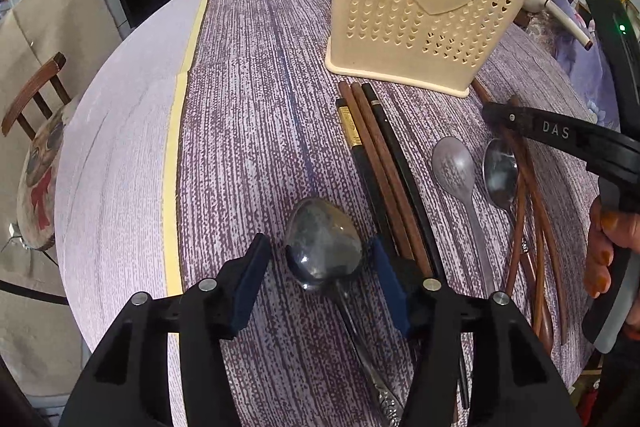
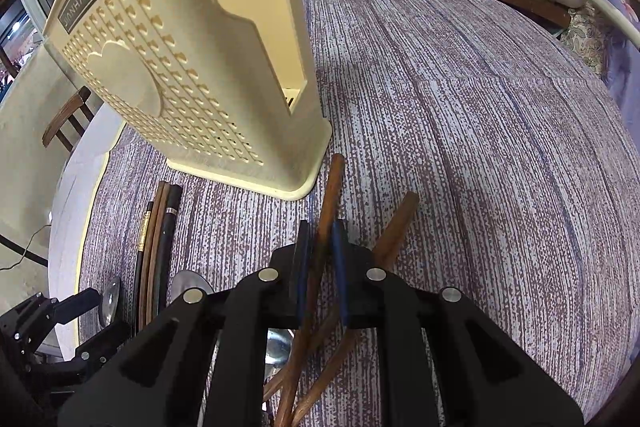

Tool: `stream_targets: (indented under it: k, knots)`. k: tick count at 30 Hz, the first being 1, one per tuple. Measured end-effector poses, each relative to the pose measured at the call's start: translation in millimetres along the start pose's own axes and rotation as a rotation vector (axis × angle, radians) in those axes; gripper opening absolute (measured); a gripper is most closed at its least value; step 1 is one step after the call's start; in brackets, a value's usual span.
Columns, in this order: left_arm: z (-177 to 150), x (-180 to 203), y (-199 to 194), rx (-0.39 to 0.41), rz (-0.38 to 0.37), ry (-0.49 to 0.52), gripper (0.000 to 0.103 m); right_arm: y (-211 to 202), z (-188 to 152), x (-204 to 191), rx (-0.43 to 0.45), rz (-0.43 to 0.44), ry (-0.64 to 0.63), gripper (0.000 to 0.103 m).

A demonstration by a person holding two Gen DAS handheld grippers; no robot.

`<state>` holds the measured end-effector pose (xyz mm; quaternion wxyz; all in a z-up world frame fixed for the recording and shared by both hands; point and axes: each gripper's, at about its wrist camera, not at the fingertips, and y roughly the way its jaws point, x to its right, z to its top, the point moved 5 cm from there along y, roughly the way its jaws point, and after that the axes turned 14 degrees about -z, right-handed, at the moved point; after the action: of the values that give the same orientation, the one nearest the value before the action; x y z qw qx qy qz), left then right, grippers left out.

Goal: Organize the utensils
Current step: 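Close the left tool on the large steel spoon while the right tool holds the chopstick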

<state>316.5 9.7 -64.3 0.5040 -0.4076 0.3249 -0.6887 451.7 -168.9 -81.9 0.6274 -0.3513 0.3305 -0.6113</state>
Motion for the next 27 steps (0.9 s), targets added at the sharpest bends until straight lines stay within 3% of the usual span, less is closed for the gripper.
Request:
stream_targets:
  k: [9, 17, 27]
  knots:
    - [10.7, -7.2, 3.3, -0.043, -0.022, -0.055, 0.054, 1.3, 2.5, -0.2, -0.012, -0.011, -0.005, 0.012]
    - [20.0, -9.8, 5.9, -0.060, 0.013, -0.054, 0.039, 3.1, 4.8, -6.4, -0.017, -0.028, -0.003, 0.011]
    - [18.3, -14.3, 6.8, -0.084, -0.025, -0.053, 0.044, 4.5, 4.1, -8.2, -0.012, -0.021, -0.006, 0.011]
